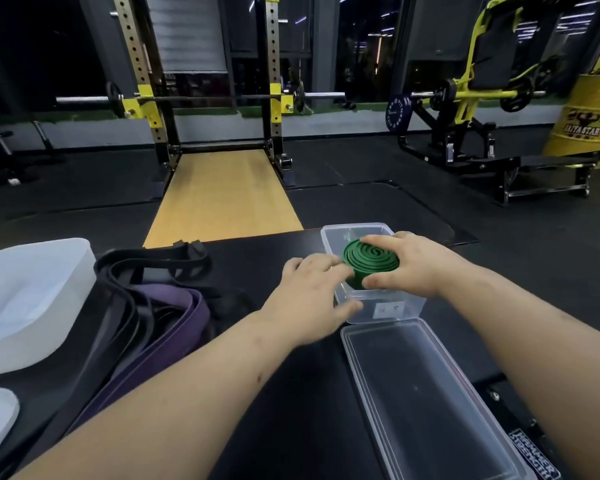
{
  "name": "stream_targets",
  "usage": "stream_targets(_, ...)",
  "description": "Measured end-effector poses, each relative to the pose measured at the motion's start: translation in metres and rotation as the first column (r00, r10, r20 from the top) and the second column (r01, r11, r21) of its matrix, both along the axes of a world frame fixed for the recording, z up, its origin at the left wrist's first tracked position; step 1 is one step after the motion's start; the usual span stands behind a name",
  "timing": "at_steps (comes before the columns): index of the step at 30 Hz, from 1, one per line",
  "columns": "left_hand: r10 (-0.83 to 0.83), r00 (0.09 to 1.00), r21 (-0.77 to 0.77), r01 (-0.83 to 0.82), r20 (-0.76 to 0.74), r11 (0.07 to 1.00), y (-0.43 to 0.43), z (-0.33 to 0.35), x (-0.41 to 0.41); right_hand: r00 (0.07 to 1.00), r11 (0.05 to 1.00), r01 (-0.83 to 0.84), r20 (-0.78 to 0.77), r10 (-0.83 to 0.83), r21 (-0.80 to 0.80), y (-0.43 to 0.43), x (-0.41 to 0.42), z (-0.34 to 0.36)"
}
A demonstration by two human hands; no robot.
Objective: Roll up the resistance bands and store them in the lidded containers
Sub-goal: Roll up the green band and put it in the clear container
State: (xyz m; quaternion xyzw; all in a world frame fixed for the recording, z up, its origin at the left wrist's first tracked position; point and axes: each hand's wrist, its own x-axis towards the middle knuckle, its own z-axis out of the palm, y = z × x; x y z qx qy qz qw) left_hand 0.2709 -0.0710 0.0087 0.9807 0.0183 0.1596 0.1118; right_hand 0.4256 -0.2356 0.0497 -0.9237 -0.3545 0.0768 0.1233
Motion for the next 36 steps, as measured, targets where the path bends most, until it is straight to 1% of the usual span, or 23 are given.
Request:
stream_targets(2, -0.008, 1.000, 0.022, 0.008, 0.001, 1.000, 0.000, -0.007, 0.004, 1.000, 0.998, 0.012, -0.024, -0.013, -0.060, 0.005, -0.002, -0.003)
stream_targets(5, 0.015, 0.999, 0.023, -0.016, 0.037, 1.000, 0.001, -0.011, 0.010, 1.000, 0.985, 0.024, -0.004, -0.025, -0.174, 0.015, -0.009, -0.001)
stream_targets(7, 0.019, 0.999, 0.022, -0.020, 0.036, 1.000, 0.001, -0.011, 0.013, 0.999, 0.963, 0.042, 0.022, -0.037, -0.267, 0.023, -0.012, 0.005)
stream_targets(10, 0.014, 1.000, 0.033, -0.014, 0.025, 0.999, 0.000, -0.010, 0.015, 0.998, 0.923, 0.053, 0.006, -0.055, -0.381, 0.036, -0.013, 0.008)
stream_targets(14, 0.017, 0.999, 0.037, -0.018, 0.032, 0.999, -0.002, -0.012, 0.018, 0.994, 0.886, 0.093, -0.004, -0.106, -0.455, 0.049, -0.011, 0.001)
stream_targets(19, -0.022, 0.998, 0.028, 0.021, 0.054, 0.999, -0.002, -0.011, 0.023, 0.993, 0.847, 0.029, -0.080, -0.084, -0.531, 0.045, -0.008, 0.010)
stream_targets(22, -0.032, 0.997, 0.031, 0.030, 0.064, 0.999, -0.004, -0.011, 0.023, 0.983, 0.843, -0.022, -0.166, -0.080, -0.538, 0.043, -0.006, 0.019)
stream_targets(23, -0.030, 0.998, 0.022, 0.028, 0.061, 0.999, -0.004, -0.011, 0.023, 0.982, 0.845, -0.029, -0.172, -0.075, -0.533, 0.044, -0.007, 0.020)
stream_targets(24, -0.030, 0.998, 0.014, 0.029, 0.056, 0.999, -0.003, -0.011, 0.023, 0.986, 0.848, -0.027, -0.151, -0.063, -0.530, 0.046, -0.006, 0.019)
stream_targets(27, -0.049, 0.998, 0.009, 0.048, 0.033, 0.999, 0.000, -0.008, 0.024, 1.000, 0.862, 0.005, -0.007, -0.010, -0.507, 0.048, -0.005, 0.012)
stream_targets(28, -0.056, 0.998, 0.009, 0.056, 0.029, 0.998, 0.002, -0.008, 0.024, 1.000, 0.869, 0.015, 0.017, -0.008, -0.495, 0.048, -0.005, 0.010)
stream_targets(33, -0.063, 0.998, -0.002, 0.063, 0.018, 0.998, 0.006, -0.007, 0.023, 0.995, 0.880, 0.072, 0.098, -0.029, -0.469, 0.049, -0.007, 0.002)
stream_targets(36, -0.069, 0.998, 0.024, 0.069, 0.010, 0.997, 0.004, -0.004, 0.025, 0.996, 0.882, 0.082, 0.080, -0.051, -0.464, 0.048, -0.008, 0.002)
